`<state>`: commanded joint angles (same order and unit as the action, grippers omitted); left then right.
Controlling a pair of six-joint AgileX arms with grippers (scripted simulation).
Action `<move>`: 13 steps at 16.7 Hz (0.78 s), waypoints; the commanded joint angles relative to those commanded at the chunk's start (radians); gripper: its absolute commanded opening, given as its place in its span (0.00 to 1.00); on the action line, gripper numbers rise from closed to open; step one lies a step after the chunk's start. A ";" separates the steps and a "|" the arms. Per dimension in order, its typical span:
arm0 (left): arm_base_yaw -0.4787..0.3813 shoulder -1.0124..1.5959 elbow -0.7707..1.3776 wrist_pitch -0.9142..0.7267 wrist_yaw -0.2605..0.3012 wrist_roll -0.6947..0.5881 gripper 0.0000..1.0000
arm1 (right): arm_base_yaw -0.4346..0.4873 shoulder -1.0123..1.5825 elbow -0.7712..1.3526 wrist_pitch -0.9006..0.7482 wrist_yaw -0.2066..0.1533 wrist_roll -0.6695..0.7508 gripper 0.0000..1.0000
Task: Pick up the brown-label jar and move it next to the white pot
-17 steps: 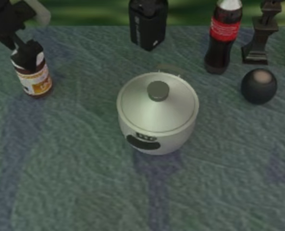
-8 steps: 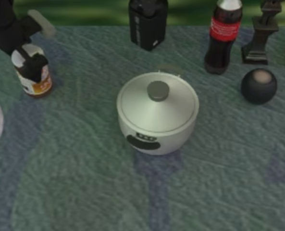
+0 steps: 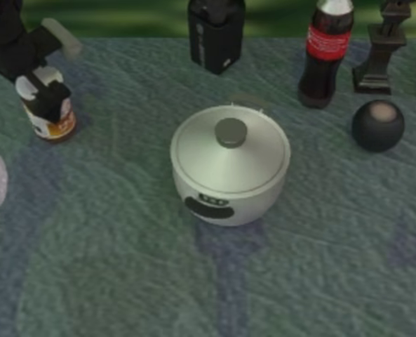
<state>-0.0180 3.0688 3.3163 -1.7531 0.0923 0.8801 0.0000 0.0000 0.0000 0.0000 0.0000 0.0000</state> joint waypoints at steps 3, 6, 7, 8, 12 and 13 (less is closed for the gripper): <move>0.000 0.000 0.000 0.000 0.000 0.000 0.62 | 0.000 0.000 0.000 0.000 0.000 0.000 1.00; 0.000 0.000 0.000 0.000 0.000 0.000 0.40 | 0.000 0.000 0.000 0.000 0.000 0.000 1.00; 0.000 0.000 0.000 0.000 0.000 0.000 0.32 | 0.000 0.000 0.000 0.000 0.000 0.000 1.00; 0.000 0.000 0.000 0.000 0.000 0.000 0.25 | 0.000 0.000 0.000 0.000 0.000 0.000 1.00; 0.000 0.000 0.000 0.000 0.000 0.000 0.00 | 0.000 0.000 0.000 0.000 0.000 0.000 1.00; 0.000 0.000 0.000 0.000 0.000 0.000 0.00 | 0.000 0.000 0.000 0.000 0.000 0.000 1.00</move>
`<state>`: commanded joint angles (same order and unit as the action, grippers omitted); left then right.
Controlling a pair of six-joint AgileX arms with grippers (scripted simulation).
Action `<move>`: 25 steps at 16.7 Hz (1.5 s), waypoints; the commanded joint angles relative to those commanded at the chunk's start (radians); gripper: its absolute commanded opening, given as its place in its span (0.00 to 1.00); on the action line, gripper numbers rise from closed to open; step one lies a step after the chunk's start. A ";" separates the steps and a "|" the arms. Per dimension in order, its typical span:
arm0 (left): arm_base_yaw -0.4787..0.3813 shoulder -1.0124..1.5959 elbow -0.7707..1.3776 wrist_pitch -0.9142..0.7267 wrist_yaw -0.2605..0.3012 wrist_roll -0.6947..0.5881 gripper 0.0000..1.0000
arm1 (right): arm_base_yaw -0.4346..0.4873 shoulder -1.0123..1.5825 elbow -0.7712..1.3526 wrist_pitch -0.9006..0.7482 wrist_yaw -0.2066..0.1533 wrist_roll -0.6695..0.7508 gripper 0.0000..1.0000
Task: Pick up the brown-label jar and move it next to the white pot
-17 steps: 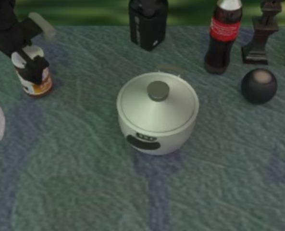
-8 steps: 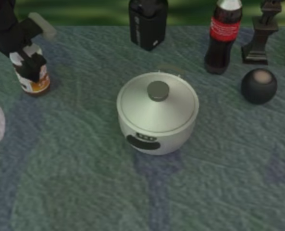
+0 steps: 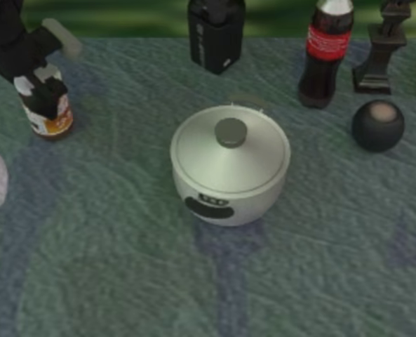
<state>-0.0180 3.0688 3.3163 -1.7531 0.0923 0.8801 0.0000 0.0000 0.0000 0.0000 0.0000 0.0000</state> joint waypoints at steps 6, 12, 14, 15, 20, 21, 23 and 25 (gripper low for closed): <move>0.000 0.000 0.000 0.000 0.000 0.000 0.00 | 0.000 0.000 0.000 0.000 0.000 0.000 1.00; 0.009 -0.080 -0.090 0.042 -0.003 0.006 0.00 | 0.000 0.000 0.000 0.000 0.000 0.000 1.00; 0.014 -0.153 -0.187 0.077 -0.005 0.010 0.00 | 0.000 0.000 0.000 0.000 0.000 0.000 1.00; 0.016 -0.195 -0.247 0.096 -0.006 0.012 0.00 | 0.000 0.000 0.000 0.000 0.000 0.000 1.00; 0.025 -0.435 -0.630 0.198 -0.011 0.018 0.00 | 0.000 0.000 0.000 0.000 0.000 0.000 1.00; 0.027 -0.486 -0.715 0.220 -0.012 0.018 0.00 | 0.000 0.000 0.000 0.000 0.000 0.000 1.00; 0.029 -0.589 -0.883 0.263 -0.013 0.017 0.00 | 0.000 0.000 0.000 0.000 0.000 0.000 1.00; 0.030 -0.690 -1.040 0.308 -0.014 0.014 0.00 | 0.000 0.000 0.000 0.000 0.000 0.000 1.00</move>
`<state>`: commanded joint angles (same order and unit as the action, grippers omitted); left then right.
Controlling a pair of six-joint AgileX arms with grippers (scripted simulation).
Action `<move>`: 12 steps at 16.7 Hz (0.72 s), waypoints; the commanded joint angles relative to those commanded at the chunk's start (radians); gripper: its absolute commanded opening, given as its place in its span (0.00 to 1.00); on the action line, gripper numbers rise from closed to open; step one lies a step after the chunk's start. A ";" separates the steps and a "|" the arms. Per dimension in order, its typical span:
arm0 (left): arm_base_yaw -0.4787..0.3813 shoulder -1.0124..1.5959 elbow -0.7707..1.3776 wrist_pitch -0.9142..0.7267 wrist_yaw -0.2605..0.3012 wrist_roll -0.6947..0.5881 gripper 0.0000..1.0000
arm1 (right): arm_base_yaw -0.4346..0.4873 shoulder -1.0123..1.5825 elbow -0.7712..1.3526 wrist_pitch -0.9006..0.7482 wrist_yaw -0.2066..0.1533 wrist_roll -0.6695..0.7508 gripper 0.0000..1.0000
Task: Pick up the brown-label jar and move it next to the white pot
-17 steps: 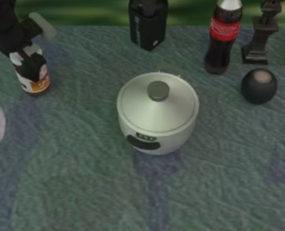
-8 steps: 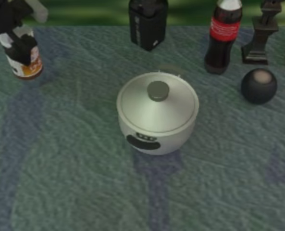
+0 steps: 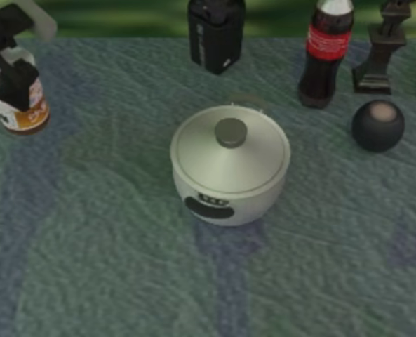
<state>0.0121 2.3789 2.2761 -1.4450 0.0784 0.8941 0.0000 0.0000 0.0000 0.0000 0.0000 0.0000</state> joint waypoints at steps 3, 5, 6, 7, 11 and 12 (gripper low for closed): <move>0.000 -0.137 -0.199 0.065 0.000 -0.006 0.00 | 0.000 0.000 0.000 0.000 0.000 0.000 1.00; 0.000 -0.210 -0.294 0.103 0.000 -0.009 0.00 | 0.000 0.000 0.000 0.000 0.000 0.000 1.00; 0.000 -0.238 -0.328 0.118 0.001 -0.011 0.00 | 0.000 0.000 0.000 0.000 0.000 0.000 1.00; -0.001 -0.259 -0.353 0.129 0.001 -0.012 0.00 | 0.000 0.000 0.000 0.000 0.000 0.000 1.00; -0.001 -0.275 -0.371 0.138 0.001 -0.013 0.00 | 0.000 0.000 0.000 0.000 0.000 0.000 1.00; -0.001 -0.275 -0.371 0.138 0.001 -0.013 0.00 | 0.000 0.000 0.000 0.000 0.000 0.000 1.00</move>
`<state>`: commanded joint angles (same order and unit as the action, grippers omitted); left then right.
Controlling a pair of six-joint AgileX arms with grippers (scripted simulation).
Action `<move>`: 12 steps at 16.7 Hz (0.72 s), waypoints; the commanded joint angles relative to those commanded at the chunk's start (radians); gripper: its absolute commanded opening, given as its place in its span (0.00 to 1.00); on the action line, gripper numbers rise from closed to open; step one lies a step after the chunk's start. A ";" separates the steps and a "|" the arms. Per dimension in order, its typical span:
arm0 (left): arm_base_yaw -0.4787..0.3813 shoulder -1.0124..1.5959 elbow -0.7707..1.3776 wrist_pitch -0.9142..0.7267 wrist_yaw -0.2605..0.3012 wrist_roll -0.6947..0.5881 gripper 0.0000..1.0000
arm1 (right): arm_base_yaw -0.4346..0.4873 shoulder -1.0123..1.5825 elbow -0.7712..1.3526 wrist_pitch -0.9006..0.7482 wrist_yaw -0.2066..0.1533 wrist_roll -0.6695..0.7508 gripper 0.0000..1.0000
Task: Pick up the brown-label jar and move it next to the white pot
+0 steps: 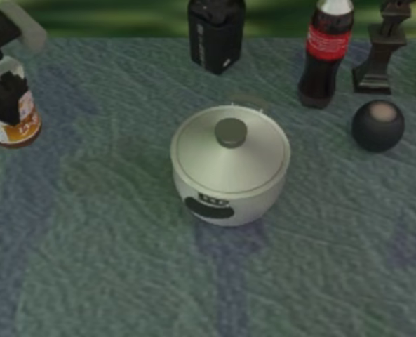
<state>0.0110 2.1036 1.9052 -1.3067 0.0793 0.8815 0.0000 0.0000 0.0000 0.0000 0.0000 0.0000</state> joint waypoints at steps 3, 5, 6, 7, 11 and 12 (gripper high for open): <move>-0.007 0.002 0.000 0.002 -0.002 -0.012 0.00 | 0.000 0.000 0.000 0.000 0.000 0.000 1.00; -0.024 -0.002 -0.012 0.020 -0.007 -0.067 0.00 | 0.000 0.000 0.000 0.000 0.000 0.000 1.00; -0.036 -0.005 -0.022 0.031 -0.012 -0.110 0.00 | 0.000 0.000 0.000 0.000 0.000 0.000 1.00; -0.051 -0.007 -0.035 0.045 -0.017 -0.165 0.00 | 0.000 0.000 0.000 0.000 0.000 0.000 1.00; -0.129 -0.014 -0.108 0.112 -0.044 -0.485 0.00 | 0.000 0.000 0.000 0.000 0.000 0.000 1.00; -0.151 -0.017 -0.129 0.131 -0.051 -0.583 0.00 | 0.000 0.000 0.000 0.000 0.000 0.000 1.00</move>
<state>-0.1400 2.0868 1.7758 -1.1755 0.0280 0.2985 0.0000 0.0000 0.0000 0.0000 0.0000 0.0000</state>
